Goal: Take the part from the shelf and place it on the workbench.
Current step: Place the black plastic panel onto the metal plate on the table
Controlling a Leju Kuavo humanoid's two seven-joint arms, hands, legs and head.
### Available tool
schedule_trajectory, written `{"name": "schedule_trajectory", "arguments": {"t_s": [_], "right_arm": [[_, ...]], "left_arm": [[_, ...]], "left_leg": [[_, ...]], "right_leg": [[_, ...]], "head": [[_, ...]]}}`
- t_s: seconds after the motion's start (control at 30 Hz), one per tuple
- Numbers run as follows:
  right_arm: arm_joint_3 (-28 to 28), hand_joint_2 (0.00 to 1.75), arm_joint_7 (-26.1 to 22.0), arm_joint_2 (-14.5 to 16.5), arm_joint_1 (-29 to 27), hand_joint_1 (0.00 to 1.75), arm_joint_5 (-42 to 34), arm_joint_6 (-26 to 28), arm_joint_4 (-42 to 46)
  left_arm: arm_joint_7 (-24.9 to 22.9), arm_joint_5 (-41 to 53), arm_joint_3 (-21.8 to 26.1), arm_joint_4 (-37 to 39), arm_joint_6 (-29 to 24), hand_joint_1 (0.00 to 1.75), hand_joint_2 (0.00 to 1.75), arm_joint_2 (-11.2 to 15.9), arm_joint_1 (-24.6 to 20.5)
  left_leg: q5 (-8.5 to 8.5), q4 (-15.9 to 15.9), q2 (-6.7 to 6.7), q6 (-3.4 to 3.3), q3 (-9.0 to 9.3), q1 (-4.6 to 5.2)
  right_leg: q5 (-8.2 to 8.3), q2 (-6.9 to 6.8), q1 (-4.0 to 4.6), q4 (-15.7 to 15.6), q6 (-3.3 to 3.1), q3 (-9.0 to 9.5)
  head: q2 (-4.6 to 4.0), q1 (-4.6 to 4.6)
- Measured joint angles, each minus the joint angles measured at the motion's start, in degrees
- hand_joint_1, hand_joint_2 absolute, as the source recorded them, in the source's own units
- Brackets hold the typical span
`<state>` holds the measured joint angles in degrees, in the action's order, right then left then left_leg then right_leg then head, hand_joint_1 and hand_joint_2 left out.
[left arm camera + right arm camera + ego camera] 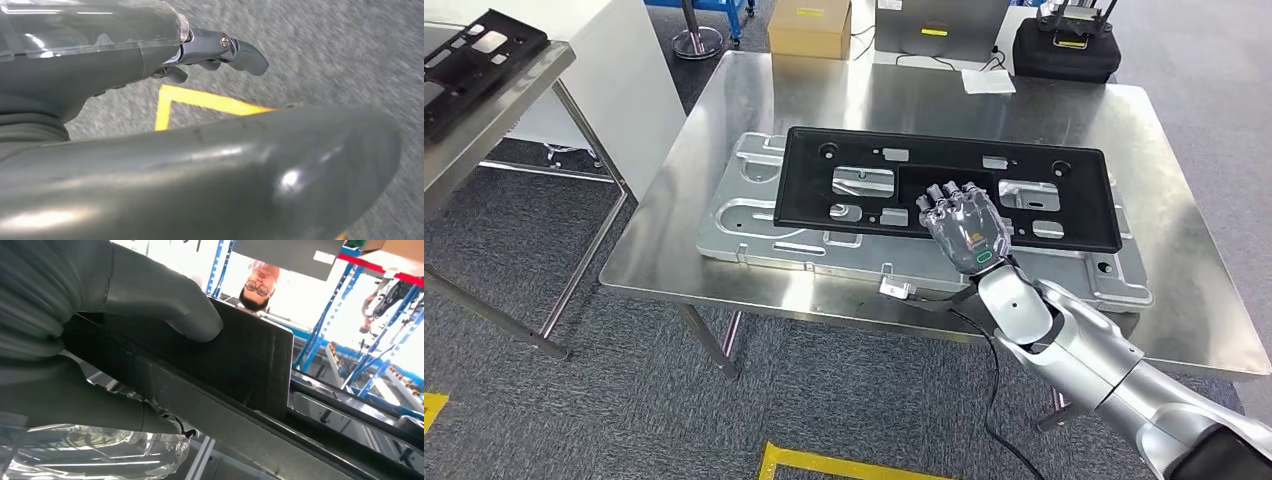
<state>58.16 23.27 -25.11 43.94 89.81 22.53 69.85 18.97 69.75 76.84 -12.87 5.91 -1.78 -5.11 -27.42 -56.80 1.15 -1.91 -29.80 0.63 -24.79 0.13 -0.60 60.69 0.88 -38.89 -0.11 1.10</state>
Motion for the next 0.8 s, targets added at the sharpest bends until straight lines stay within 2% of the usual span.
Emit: {"name": "schedule_trajectory", "arguments": {"t_s": [0.03, 0.07, 0.13, 0.17, 0.23, 0.3, 0.33, 0.37, 0.4, 0.47, 0.5, 0.53, 0.6, 0.67, 0.73, 0.8], "right_arm": [[0.0, 1.75, 0.0, 0.0, 0.0, 1.75, 0.0, 0.0, -0.1], [0.0, 1.75, 0.0, 0.0, 0.0, 1.75, 0.0, 0.0, -0.1], [-0.1, 1.75, 0.1, 0.0, 0.2, 1.75, 0.0, 0.1, -0.1], [-0.2, 1.75, 0.2, 0.1, 0.3, 1.75, 0.0, 0.1, -0.1], [-0.2, 1.75, 0.3, 0.1, 0.4, 1.75, 0.0, 0.1, -0.2], [-0.2, 1.75, 0.3, 0.2, 0.4, 1.75, 0.0, 0.2, -0.3], [-0.2, 1.75, 0.3, 0.2, 0.2, 1.75, 0.0, 0.2, -0.4], [-0.2, 1.75, 0.3, 0.3, 0.1, 1.75, 0.0, 0.2, -0.5], [-0.2, 1.75, 0.2, 0.4, 0.0, 1.75, 0.0, 0.2, -0.6], [-0.3, 0.87, 0.2, 0.5, 0.0, 0.87, 0.0, 0.2, -0.7], [-0.3, 0.44, 0.2, 0.5, 0.0, 0.44, 0.0, 0.2, -0.8], [-0.3, 0.00, 0.1, 0.6, 0.0, 0.00, 0.0, 0.3, -0.8], [-0.5, 0.00, 0.0, 0.7, 0.0, 0.00, 0.0, 0.5, -1.0], [-0.9, 0.00, -0.1, 0.7, 0.0, 0.00, 0.0, 0.6, -1.1], [-1.4, 0.00, -0.3, 0.8, 0.0, 0.00, 0.0, 0.8, -1.2], [-1.8, 0.00, -0.5, 0.8, -0.1, 0.00, 0.0, 0.9, -1.4]], "left_arm": [[0.0, 0.0, 0.0, 0.0, 0.0, 0.00, 0.00, 0.0, -0.1], [0.0, 0.0, 0.0, 0.0, 0.0, 0.00, 0.00, -0.1, -0.1], [0.0, 0.0, 0.0, 0.0, -0.1, 0.00, 0.00, 0.0, -0.2], [0.0, 0.0, 0.0, 0.0, -0.1, 0.00, 0.00, 0.1, -0.3], [0.1, 0.0, 0.0, 0.1, -0.1, 0.00, 0.00, 0.1, -0.4], [0.1, 0.0, 0.0, 0.1, -0.1, 0.00, 0.00, 0.1, -0.4], [0.1, 0.1, 0.0, 0.1, -0.2, 0.00, 0.00, 0.1, -0.3], [0.1, 0.1, 0.0, 0.1, -0.2, 0.00, 0.00, 0.1, -0.3], [0.1, 0.2, 0.0, 0.1, -0.2, 0.00, 0.00, 0.1, -0.3], [0.1, 0.2, 0.0, 0.1, -0.2, 0.00, 0.00, 0.2, -0.2], [0.2, 0.2, 0.0, 0.1, -0.2, 0.00, 0.44, 0.2, -0.2], [0.2, 0.3, 0.0, 0.1, -0.3, 0.00, 0.87, 0.2, -0.2], [0.2, 0.4, -0.1, 0.1, -0.3, 0.00, 0.87, 0.2, -0.2], [0.3, 0.5, -0.1, 0.1, -0.3, 0.00, 0.00, 0.2, -0.2], [0.3, 0.4, -0.2, 0.1, -0.2, 0.00, 0.00, 0.2, -0.4], [0.3, 0.3, -0.2, 0.1, -0.2, 0.00, 0.00, 0.2, -0.4]], "left_leg": [[-0.61, 0.0, 0.07, 0.29, 0.31, 0.05], [-1.01, -0.2, 0.11, 0.60, 0.56, 0.11], [-1.18, -1.0, 0.06, 1.20, 0.59, 0.16], [-1.02, -2.6, -0.06, 1.47, 0.03, 0.15], [-1.71, -8.3, -0.33, 2.17, -3.25, -0.16], [-4.67, -15.0, -0.55, 2.90, -7.82, -0.61], [-6.02, -16.8, -0.63, 3.13, -9.59, -0.82], [-6.22, -16.8, -0.69, 3.27, -10.56, -0.99], [-4.87, -15.0, -0.73, 3.35, -10.62, -1.12], [1.25, -7.4, -0.77, 3.33, -8.74, -1.27], [3.33, -3.9, -0.79, 3.17, -7.78, -1.20], [4.71, -1.7, -0.79, 2.87, -7.12, -1.10], [4.74, -0.9, -0.74, 2.08, -6.80, -0.82], [5.12, -0.7, -0.73, 1.36, -6.47, -0.95], [5.11, -0.3, -0.73, 0.65, -6.08, -1.08], [4.84, -0.3, -0.69, 0.11, -5.90, -0.88]], "right_leg": [[2.24, -0.03, 0.25, -1.7, -0.35, 0.17], [3.16, -0.02, 0.37, -2.5, -0.66, 0.22], [2.96, 0.07, 0.25, -2.8, -1.22, 0.94], [2.77, 0.06, 0.08, -3.0, -1.50, 1.49], [2.27, -0.01, -0.13, -3.3, -1.94, 2.64], [1.44, -0.02, -0.17, -3.4, -2.13, 3.50], [0.99, 0.03, -0.20, -3.4, -2.12, 3.97], [0.52, 0.09, -0.23, -3.4, -2.04, 4.50], [0.04, 0.14, -0.29, -3.4, -1.92, 5.11], [-0.90, 0.19, -0.36, -3.3, -1.54, 6.32], [-1.30, 0.23, -0.35, -3.2, -1.26, 6.68], [-1.63, 0.29, -0.29, -3.1, -0.95, 6.82], [-2.06, 0.39, -0.19, -3.1, -0.22, 6.81], [-2.81, 0.34, -0.33, -2.7, 0.48, 6.78], [-5.21, 0.22, -0.46, 1.2, 0.96, 5.10], [-8.58, 0.15, -0.47, 9.0, 1.23, 1.04]], "head": [[0.00, 0.01], [0.00, 0.01], [0.00, 0.01], [0.00, 0.07], [0.00, 0.18], [0.00, 0.25], [0.00, 0.26], [0.00, 0.26], [0.00, 0.26], [0.00, 0.25], [0.00, 0.25], [0.00, 0.24], [0.00, 0.23], [0.00, 0.21], [0.00, 0.18], [0.00, 0.16]]}}
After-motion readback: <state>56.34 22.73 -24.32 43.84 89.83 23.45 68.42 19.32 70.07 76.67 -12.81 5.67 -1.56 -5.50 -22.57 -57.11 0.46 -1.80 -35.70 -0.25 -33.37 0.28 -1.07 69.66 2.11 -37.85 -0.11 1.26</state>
